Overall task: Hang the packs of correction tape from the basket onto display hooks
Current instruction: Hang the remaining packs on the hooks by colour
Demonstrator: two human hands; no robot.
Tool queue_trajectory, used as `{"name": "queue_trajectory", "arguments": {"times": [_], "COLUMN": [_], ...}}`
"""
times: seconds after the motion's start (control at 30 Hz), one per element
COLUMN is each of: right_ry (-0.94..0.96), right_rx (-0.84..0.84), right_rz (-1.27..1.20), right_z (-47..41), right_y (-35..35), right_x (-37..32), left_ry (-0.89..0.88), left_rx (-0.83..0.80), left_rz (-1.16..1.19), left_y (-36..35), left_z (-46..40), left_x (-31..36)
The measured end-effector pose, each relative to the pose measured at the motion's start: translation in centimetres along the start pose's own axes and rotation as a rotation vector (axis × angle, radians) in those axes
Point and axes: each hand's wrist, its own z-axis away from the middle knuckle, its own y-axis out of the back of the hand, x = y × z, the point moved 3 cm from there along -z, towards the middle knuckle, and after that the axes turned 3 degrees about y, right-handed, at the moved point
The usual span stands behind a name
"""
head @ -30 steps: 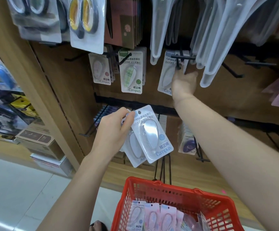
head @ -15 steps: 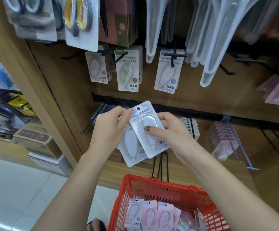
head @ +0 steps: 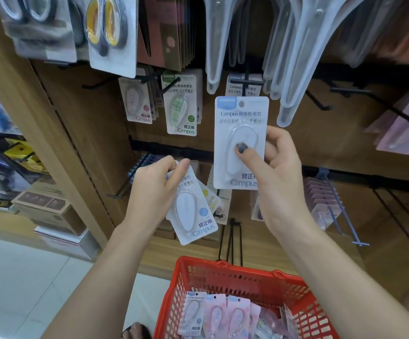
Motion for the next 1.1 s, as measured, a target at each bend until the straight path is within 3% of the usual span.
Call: {"name": "queue_trajectory", "arguments": {"times": [0.47,0.7,0.83,0.93,1.03,1.1], "right_ry": [-0.215,-0.333,-0.407,-0.43,-0.396,-0.287], "right_rx": [0.251,0.274,0.264,0.127,-0.143,-0.347], "right_rz": [0.018,0.097,0.231,0.227,0.193,0.303], "right_z": [-6.7,-11.9,-10.1,-5.3,-0.7,1.3], "right_y": [-1.8,-1.1,-0.6,-0.4,-0.1,0.0], "right_x": [3.2,5.2,5.9,6.6,6.5,5.9], "left_ry": [0.009,0.026,0.04,0.068,0.073,0.082], "left_rx": [0.016,0.031,0.041,0.036,0.047,0.038], "left_rz": [0.011,0.042,0.063,0.091,0.101,0.1], "left_y": [-0.1,-0.3,-0.4,-0.7,-0.8,-1.0], "left_z": [0.0,-0.2,-0.3,-0.2,-0.1,0.2], "left_x": [0.3,0.5,0.7,0.8,1.1,1.3]}}
